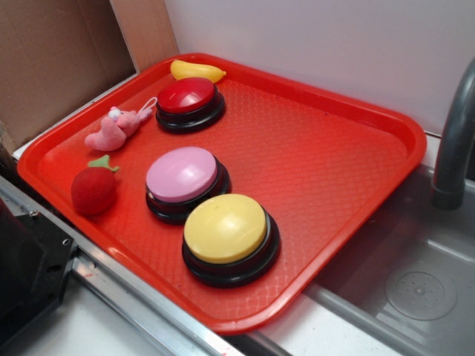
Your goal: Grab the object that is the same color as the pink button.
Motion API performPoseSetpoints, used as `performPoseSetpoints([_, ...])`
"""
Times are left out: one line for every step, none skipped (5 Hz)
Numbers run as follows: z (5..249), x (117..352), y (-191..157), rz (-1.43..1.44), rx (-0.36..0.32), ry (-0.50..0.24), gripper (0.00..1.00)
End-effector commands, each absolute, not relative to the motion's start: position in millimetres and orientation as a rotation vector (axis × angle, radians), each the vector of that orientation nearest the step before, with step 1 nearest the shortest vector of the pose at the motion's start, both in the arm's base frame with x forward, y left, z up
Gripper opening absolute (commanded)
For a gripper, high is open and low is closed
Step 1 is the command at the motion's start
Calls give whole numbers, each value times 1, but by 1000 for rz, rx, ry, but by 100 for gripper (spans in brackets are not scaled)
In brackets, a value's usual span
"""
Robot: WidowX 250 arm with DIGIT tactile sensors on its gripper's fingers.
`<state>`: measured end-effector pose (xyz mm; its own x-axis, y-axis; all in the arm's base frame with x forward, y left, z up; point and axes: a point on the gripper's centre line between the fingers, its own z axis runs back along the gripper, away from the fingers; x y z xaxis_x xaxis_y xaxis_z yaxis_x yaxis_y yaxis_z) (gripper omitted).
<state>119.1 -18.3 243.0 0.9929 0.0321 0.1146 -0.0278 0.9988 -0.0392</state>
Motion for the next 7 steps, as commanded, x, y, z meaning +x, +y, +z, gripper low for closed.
performPoseSetpoints([243,119,-18,30,-38,-115,100])
performPoseSetpoints([226,134,4,170,-64,-141,100])
performPoseSetpoints([202,151,29,292,-69,-165,100])
performPoseSetpoints([167,169,59,310,-123,-171,100])
performPoseSetpoints([139,184,81,377,-88,-174,100])
performPoseSetpoints([110,191,102,405,-63,-168,100])
performPoseSetpoints([78,196,111,358,-28,-151,100])
